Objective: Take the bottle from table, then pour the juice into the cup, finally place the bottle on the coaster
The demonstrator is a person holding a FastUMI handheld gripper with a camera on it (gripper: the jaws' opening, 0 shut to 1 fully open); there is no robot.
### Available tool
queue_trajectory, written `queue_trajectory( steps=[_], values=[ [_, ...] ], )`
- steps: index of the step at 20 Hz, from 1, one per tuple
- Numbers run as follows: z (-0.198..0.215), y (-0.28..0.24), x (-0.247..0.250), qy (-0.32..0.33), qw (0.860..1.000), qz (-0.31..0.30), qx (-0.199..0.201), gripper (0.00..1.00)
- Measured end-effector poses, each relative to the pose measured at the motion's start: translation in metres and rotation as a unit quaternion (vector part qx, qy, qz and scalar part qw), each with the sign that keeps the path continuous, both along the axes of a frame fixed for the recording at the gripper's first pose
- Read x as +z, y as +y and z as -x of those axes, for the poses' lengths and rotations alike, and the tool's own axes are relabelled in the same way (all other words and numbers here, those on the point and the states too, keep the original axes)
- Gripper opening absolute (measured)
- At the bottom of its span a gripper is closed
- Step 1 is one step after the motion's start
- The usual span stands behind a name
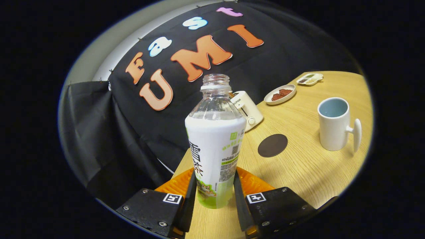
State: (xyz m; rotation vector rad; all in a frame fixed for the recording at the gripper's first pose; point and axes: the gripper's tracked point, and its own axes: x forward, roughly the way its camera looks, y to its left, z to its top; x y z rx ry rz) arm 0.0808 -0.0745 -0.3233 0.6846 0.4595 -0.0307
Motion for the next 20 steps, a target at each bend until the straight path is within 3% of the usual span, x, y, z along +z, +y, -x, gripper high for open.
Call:
queue_trajectory(
  steps=[5,12,20],
  values=[
    [-0.001,-0.020,0.003,0.002,0.997,-0.068,-0.033,0.56],
    [-0.003,-0.038,-0.002,0.017,0.981,-0.175,-0.076,0.56],
    [-0.008,-0.050,-0.010,0.017,0.951,-0.287,-0.118,0.56]
  ],
)
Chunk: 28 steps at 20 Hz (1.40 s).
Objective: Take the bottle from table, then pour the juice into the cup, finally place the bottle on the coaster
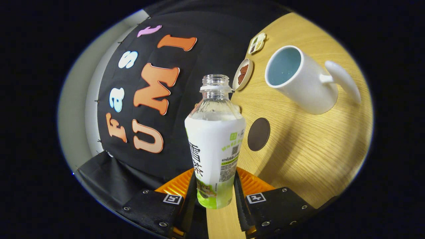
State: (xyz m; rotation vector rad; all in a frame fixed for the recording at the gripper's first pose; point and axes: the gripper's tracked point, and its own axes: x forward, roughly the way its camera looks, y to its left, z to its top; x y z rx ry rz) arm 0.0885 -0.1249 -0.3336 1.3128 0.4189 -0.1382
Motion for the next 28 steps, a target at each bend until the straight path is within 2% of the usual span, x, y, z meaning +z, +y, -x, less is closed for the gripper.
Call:
queue_trajectory(
  steps=[6,13,22,28],
  values=[
    [-0.006,-0.004,0.010,0.002,0.996,-0.079,-0.030,0.56],
    [-0.008,-0.011,0.023,0.002,0.984,-0.161,-0.069,0.56],
    [-0.007,-0.020,0.030,0.002,0.975,-0.209,-0.079,0.56],
    [-0.005,-0.025,0.036,-0.004,0.972,-0.220,-0.083,0.56]
  ],
)
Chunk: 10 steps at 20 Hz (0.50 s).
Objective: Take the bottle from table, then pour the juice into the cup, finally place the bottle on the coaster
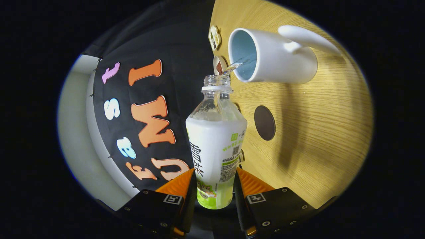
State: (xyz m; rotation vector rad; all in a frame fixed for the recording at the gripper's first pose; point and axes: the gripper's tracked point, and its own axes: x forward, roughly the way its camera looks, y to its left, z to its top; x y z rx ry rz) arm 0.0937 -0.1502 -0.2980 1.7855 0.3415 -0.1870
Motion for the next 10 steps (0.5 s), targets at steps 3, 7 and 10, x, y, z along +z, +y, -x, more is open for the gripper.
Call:
queue_trajectory(
  steps=[3,7,10],
  values=[
    [0.001,-0.004,0.002,-0.003,1.000,-0.004,-0.004,0.56],
    [0.003,-0.011,0.006,-0.006,1.000,-0.021,-0.016,0.56],
    [0.001,-0.015,0.010,-0.011,0.999,-0.027,-0.022,0.56]
  ],
)
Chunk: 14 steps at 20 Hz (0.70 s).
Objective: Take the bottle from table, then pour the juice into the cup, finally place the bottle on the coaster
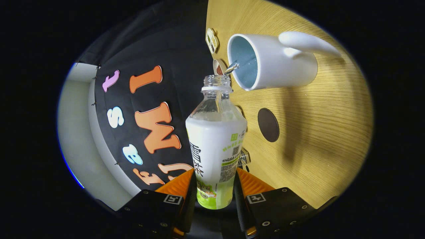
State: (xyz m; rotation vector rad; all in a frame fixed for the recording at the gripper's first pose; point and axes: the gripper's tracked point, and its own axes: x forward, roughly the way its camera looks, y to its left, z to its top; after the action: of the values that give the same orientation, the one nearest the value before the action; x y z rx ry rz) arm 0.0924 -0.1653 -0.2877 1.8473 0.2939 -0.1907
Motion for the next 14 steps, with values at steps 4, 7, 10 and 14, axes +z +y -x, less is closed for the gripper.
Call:
queue_trajectory(
  steps=[4,7,10,14],
  values=[
    [-0.012,-0.005,0.015,-0.006,1.000,-0.010,-0.006,0.56],
    [-0.016,-0.006,0.022,-0.013,1.000,-0.020,-0.010,0.56],
    [-0.019,-0.005,0.024,-0.017,0.999,-0.031,-0.012,0.56],
    [-0.015,-0.006,0.028,-0.017,0.999,-0.049,-0.016,0.56]
  ],
)
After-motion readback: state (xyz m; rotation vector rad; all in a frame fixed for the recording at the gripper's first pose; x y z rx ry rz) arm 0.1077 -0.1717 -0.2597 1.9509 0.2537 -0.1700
